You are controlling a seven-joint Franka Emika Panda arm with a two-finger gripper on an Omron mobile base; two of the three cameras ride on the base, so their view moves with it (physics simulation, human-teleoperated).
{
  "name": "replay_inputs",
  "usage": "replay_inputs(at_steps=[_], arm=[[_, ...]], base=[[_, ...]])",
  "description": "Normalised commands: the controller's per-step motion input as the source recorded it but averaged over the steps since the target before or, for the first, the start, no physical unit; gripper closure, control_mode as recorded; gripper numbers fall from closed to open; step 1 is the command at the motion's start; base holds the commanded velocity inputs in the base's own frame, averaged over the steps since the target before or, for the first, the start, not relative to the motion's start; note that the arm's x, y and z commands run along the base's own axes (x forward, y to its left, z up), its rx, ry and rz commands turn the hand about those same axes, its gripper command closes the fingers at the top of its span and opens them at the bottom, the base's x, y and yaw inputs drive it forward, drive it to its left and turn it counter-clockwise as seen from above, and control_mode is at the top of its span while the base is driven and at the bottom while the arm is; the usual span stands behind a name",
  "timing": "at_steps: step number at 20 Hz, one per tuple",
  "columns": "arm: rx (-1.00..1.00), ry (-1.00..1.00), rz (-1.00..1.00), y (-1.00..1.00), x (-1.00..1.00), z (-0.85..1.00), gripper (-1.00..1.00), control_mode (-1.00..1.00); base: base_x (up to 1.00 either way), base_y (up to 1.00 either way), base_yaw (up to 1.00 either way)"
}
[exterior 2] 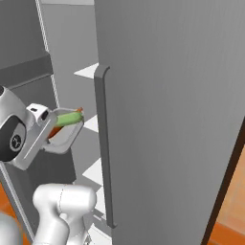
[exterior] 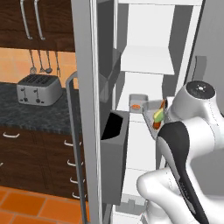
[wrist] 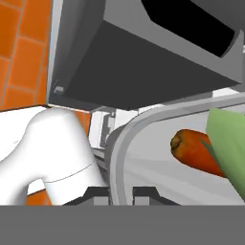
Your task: Take the meat container that has the shrimp and place it on the second highest rack of the freezer. Then take the vegetable container that has the carrot and corn and place it on the highest rack of the freezer.
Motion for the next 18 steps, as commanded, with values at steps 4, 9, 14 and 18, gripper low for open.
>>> replay_inputs(at_steps=[4,9,14,18], arm=[[0.00,-0.15,-0.16,0.05,-0.13,0.88,1.00,-1.00],[0.00,-0.21,-0.11,0.00,-0.02,0.73,1.00,-1.00],[0.00,-0.15,0.00,0.00,0.47,0.59,1.00,-1.00],[0.00,-0.02,-0.04,0.00,0.86,0.42,1.00,-1.00]], base=[[0.00,0.00,0.00],[0.00,0.00,0.00],[0.00,0.00,0.00],[0.00,0.00,0.00]])
